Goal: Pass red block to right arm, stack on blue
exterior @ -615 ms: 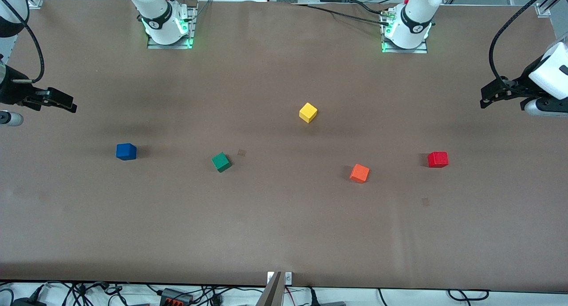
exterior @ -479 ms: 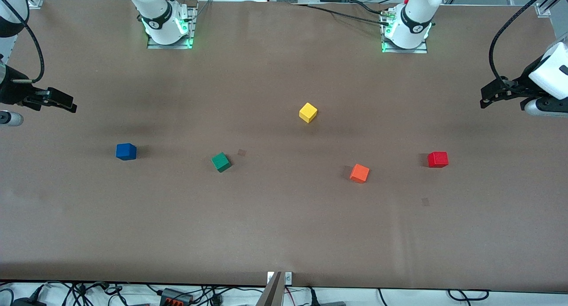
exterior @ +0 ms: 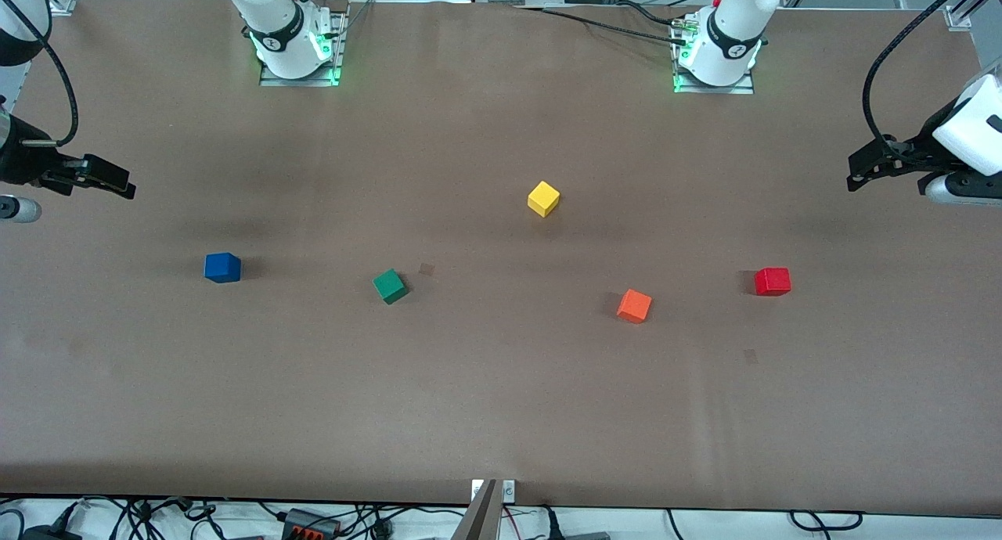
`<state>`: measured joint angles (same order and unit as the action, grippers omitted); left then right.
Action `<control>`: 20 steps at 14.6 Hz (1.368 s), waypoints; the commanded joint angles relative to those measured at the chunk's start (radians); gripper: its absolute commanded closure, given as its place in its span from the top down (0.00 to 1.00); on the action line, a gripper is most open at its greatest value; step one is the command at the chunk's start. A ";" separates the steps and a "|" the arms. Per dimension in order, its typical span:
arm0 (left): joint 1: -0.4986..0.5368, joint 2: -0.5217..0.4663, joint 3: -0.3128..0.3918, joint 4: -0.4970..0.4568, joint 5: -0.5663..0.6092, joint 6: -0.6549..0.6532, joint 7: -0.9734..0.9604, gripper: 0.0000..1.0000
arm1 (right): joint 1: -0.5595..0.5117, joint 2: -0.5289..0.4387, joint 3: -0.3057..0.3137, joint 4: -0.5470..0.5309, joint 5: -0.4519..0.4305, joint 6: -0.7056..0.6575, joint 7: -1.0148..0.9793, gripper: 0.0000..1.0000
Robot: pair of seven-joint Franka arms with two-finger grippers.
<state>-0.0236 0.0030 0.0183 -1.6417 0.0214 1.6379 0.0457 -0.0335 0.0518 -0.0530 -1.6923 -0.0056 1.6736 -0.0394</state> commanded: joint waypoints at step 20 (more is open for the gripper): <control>0.007 0.141 0.003 0.112 -0.018 -0.072 -0.098 1.00 | 0.000 -0.018 0.004 -0.010 -0.016 -0.026 0.009 1.00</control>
<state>-0.0237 0.0986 0.0185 -1.5609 0.0214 1.5931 -0.0589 -0.0334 0.0518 -0.0530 -1.6923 -0.0064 1.6596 -0.0394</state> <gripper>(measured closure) 0.000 0.000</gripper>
